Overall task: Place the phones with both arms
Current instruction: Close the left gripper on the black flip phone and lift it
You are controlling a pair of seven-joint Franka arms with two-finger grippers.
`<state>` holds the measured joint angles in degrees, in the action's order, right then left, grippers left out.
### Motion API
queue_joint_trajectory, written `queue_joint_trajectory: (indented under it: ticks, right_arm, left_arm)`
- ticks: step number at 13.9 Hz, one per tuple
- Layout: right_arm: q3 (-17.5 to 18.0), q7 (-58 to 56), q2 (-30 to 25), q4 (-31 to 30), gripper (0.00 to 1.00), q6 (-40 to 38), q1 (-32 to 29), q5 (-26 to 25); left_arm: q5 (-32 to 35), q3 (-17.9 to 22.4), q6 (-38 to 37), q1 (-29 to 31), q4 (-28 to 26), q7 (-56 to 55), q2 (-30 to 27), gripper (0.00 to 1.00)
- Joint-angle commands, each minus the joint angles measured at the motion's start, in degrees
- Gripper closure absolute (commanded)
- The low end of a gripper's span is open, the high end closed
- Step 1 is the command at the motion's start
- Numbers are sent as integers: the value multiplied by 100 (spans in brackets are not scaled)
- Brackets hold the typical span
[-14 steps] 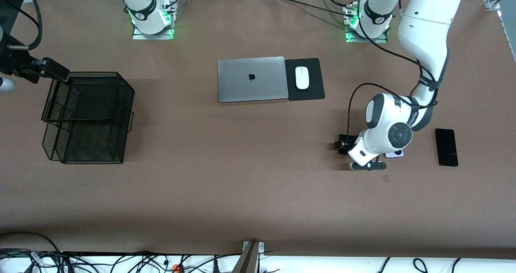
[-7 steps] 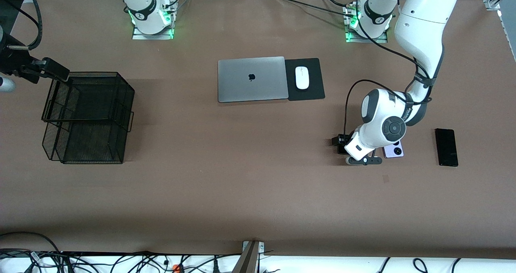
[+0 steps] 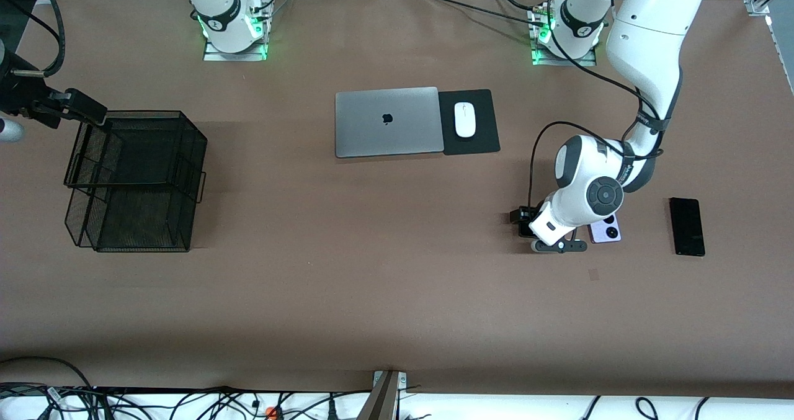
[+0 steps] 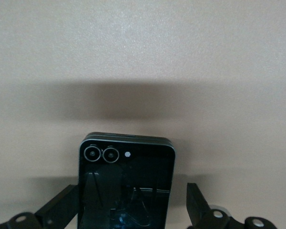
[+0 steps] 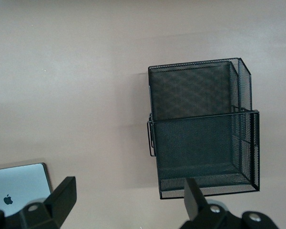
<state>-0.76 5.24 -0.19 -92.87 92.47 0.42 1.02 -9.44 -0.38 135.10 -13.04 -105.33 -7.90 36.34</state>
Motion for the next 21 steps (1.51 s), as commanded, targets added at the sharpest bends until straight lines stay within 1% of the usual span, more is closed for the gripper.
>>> queue_joint_trajectory:
  ticks: [1, 13, 14, 16, 18, 19, 20, 21]
  right_arm:
    - [-30, 30, -16, 6, 0, -53, 19, 91]
    - [-30, 30, -16, 6, 0, -53, 19, 91]
    - [-30, 30, -7, 6, 0, -53, 19, 100]
    - [-30, 30, -16, 6, 0, -53, 19, 100]
    - [-30, 30, -7, 6, 0, -53, 19, 100]
    - [-30, 30, -7, 6, 0, -53, 19, 100]
    - [-30, 30, -16, 6, 0, -53, 19, 100]
    - [-30, 30, -16, 6, 0, -53, 19, 100]
  left_arm:
    - [3, 55, 96, -32, -163, 34, -128, 0]
    - [38, 64, 289, -84, -163, -19, 48, 0]
    - [38, 64, 289, -84, -163, -19, 48, 12]
    - [38, 55, 237, -67, -119, -36, -39, 65]
    - [30, 38, 201, -75, 21, -115, -188, 97]
    - [30, 11, 192, -93, 135, -316, -294, 100]
    - [-5, -58, 1, -206, 345, -683, -399, 100]
    - [-32, -163, -340, -364, 747, -1218, -426, 100]
